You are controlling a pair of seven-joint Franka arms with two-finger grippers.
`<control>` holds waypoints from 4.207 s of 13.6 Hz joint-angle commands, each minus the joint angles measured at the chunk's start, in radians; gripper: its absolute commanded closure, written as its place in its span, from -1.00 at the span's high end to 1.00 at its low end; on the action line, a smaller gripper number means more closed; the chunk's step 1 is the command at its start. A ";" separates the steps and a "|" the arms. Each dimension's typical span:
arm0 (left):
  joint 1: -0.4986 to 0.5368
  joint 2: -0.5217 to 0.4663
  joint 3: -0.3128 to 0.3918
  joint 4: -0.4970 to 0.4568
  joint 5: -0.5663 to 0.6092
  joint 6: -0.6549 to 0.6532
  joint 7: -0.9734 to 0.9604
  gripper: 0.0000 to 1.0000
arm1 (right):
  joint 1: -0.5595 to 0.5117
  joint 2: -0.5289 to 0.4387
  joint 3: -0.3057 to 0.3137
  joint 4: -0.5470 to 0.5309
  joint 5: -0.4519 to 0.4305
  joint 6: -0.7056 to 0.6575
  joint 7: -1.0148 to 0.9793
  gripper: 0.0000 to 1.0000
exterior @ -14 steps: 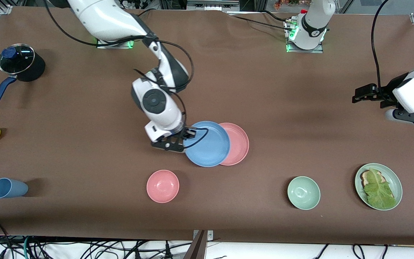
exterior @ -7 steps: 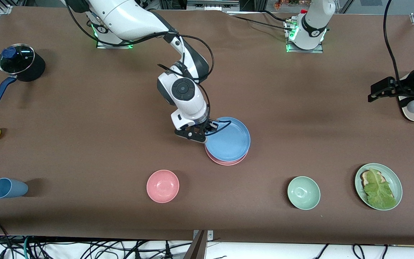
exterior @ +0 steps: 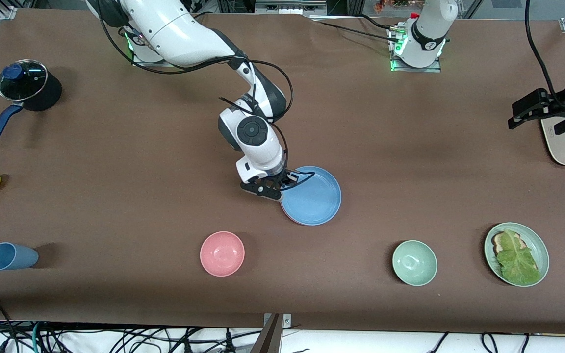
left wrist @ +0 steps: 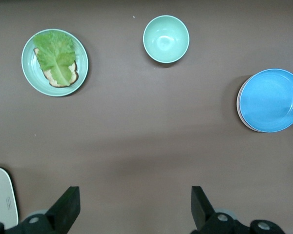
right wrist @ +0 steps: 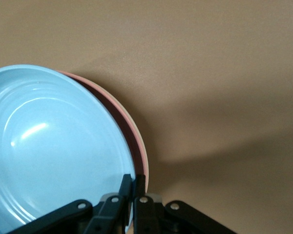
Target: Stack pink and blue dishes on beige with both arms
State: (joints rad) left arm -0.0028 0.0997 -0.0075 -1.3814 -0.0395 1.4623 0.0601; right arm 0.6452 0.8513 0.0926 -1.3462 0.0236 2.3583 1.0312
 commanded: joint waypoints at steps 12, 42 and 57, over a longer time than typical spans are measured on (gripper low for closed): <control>0.015 0.017 0.003 -0.018 -0.013 -0.049 -0.016 1.00 | -0.139 -0.199 -0.099 0.101 0.015 -0.391 -0.319 1.00; 0.017 0.018 0.003 -0.016 -0.013 -0.053 -0.016 1.00 | -0.579 -0.747 -0.042 -0.246 -0.004 -0.705 -0.832 1.00; 0.017 0.025 0.003 -0.011 -0.013 -0.053 -0.016 1.00 | -0.578 -0.749 -0.042 -0.237 -0.008 -0.749 -0.829 1.00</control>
State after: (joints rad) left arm 0.0086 0.1276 -0.0017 -1.3969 -0.0395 1.4139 0.0484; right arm 0.0816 0.1183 0.0363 -1.5865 0.0179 1.6285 0.2143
